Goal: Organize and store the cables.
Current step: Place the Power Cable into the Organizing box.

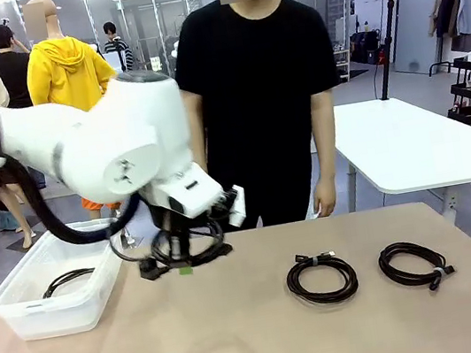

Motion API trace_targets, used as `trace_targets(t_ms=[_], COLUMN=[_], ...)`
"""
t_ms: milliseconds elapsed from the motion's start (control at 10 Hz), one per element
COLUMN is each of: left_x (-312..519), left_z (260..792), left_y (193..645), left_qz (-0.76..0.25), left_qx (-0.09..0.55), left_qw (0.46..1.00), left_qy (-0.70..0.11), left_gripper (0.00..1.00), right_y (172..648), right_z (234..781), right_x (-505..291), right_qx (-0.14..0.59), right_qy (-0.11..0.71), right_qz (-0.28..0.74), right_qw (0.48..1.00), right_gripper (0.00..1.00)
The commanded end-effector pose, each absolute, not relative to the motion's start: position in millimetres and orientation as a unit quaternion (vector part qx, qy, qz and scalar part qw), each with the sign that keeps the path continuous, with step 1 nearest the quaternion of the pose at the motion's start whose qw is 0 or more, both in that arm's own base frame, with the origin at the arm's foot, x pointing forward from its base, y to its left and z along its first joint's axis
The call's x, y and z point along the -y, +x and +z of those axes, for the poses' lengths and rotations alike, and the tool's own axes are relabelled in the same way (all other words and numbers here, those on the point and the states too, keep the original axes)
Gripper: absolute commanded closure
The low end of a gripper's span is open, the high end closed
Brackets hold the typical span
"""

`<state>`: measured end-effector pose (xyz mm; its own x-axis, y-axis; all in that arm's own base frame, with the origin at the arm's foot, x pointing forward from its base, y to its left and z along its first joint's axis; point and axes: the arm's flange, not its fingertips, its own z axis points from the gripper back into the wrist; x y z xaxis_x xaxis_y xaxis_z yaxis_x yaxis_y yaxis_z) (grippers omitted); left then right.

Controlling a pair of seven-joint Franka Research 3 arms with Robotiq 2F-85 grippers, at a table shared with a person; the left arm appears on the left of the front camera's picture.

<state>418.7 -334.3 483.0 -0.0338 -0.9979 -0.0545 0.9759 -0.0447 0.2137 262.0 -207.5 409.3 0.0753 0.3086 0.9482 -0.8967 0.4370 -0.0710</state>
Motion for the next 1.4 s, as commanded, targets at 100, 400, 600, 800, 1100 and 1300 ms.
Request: trace_targets(t_ms=[100, 400, 600, 800, 1100, 1300], left_x=[208, 90, 36, 23, 10, 11], left_z=[533, 546, 544, 542, 542, 539], left_y=[417, 425, 435, 442, 438, 439], left_qz=[-0.725, -0.729, -0.696, -0.677, -0.685, -0.684], left_qx=[0.093, 0.118, 0.125, 0.144, 0.120, 0.121], left_qw=[0.676, 0.663, 0.697, 0.714, 0.711, 0.713], left_qy=[0.094, 0.118, 0.117, 0.106, 0.105, 0.099], left_gripper=[0.82, 0.82, 0.82, 0.82, 0.82, 0.82], right_y=[263, 263, 263, 263, 263, 263], right_z=[413, 413, 413, 413, 413, 413], right_x=[208, 208, 208, 208, 208, 208], right_qx=[0.516, 0.516, 0.516, 0.516, 0.516, 0.516], right_qy=[0.289, 0.289, 0.289, 0.289, 0.289, 0.289], right_qz=[0.439, 0.439, 0.439, 0.439, 0.439, 0.439], right_qw=[0.676, 0.676, 0.676, 0.676, 0.676, 0.676], right_gripper=[0.00, 0.00, 0.00, 0.00, 0.00, 0.00])
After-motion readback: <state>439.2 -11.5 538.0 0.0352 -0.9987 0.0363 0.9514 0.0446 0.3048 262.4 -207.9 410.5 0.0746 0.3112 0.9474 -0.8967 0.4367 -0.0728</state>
